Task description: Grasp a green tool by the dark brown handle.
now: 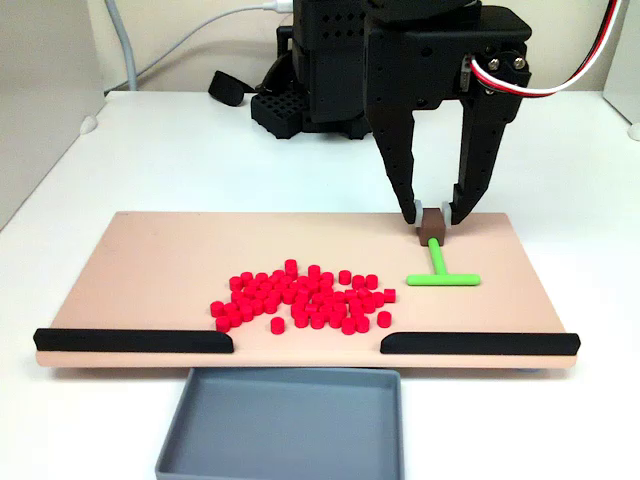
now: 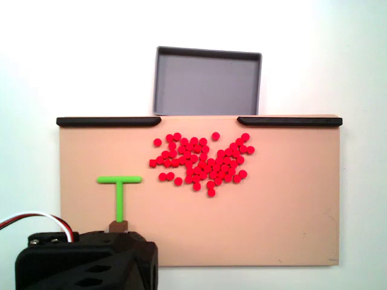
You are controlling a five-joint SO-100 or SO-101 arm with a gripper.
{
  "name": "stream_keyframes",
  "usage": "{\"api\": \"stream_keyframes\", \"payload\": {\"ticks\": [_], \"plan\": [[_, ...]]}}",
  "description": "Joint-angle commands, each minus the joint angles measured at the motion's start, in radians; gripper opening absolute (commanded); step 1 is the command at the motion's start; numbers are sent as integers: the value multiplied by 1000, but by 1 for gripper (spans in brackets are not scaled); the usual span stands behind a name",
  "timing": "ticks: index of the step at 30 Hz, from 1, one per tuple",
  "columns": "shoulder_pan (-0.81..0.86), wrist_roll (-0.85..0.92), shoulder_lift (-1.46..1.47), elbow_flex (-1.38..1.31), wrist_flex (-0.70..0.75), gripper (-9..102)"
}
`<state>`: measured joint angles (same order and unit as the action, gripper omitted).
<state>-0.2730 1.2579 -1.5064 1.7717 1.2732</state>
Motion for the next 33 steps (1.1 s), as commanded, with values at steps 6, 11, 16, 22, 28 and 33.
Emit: {"api": "stream_keyframes", "payload": {"ticks": [6, 11, 16, 22, 28, 33], "plan": [[-8, 34, -6, -8, 0, 0], [-8, 58, -26, -15, 2, 0], [15, 98, -80, -11, 5, 0], [66, 232, -149, -21, 115, 0], [123, 319, -229, -21, 189, 0], [198, 385, -264, -21, 189, 0]]}}
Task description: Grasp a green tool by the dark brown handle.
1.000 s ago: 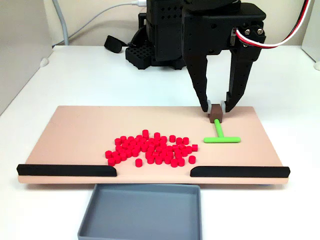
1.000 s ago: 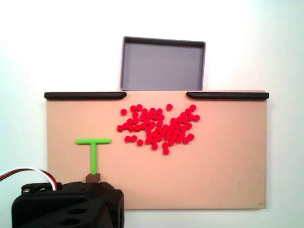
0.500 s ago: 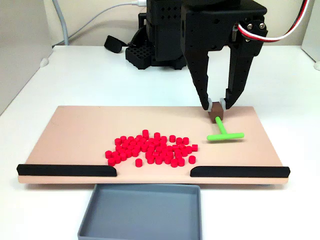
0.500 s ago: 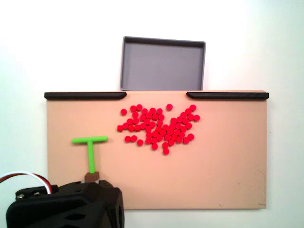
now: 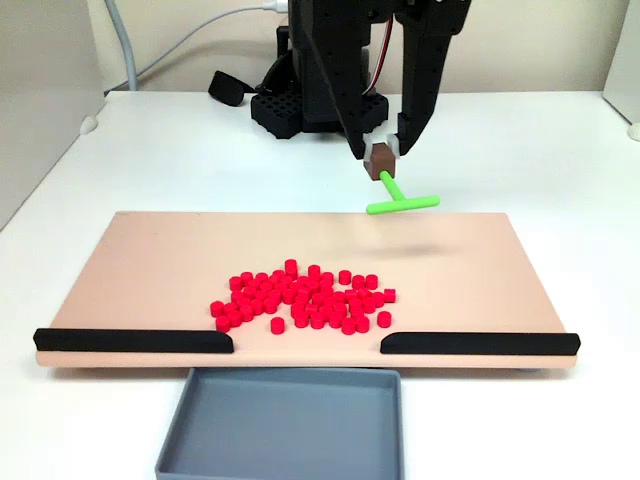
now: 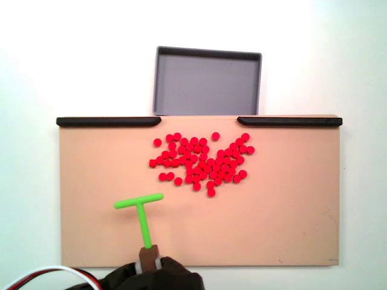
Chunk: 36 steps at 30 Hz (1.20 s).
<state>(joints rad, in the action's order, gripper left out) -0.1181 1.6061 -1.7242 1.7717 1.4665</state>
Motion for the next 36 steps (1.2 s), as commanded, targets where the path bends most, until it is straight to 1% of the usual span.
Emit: {"api": "stream_keyframes", "payload": {"ticks": [1, 8, 19, 24, 33, 36], "plan": [[63, 58, -54, -21, -5, 0], [181, 160, -92, -23, -5, 0], [310, 130, -74, -23, -18, 0], [321, 103, -75, -21, -18, 0], [275, -20, -130, -8, -6, 0], [265, -26, -133, -8, -6, 0]]}}
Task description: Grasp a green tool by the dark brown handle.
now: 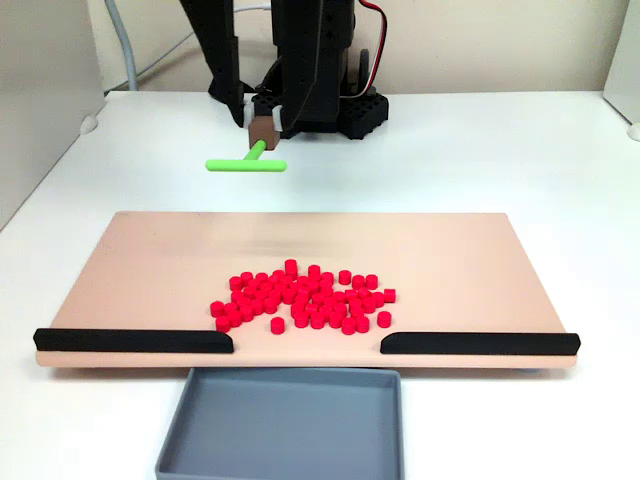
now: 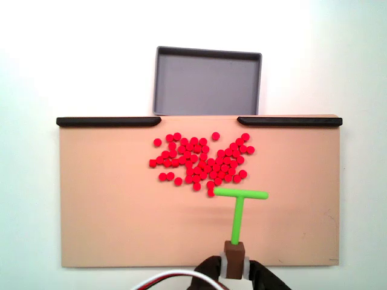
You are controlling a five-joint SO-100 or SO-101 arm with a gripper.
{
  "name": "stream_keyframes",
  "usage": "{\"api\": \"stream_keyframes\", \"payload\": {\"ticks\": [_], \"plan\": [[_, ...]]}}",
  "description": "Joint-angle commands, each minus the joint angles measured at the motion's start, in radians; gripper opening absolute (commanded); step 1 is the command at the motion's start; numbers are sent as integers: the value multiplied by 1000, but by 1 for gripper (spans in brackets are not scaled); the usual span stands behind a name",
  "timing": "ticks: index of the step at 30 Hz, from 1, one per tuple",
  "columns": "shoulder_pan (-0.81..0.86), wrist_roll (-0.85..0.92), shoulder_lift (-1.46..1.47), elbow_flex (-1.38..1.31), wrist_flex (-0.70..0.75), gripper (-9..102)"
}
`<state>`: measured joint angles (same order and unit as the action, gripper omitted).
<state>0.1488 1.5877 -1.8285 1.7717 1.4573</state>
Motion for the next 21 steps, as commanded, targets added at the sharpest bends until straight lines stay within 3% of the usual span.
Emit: {"api": "stream_keyframes", "payload": {"ticks": [1, 21], "plan": [[-3, -8, -23, -8, 3, 0], [-14, -8, 34, -8, 5, 0]]}}
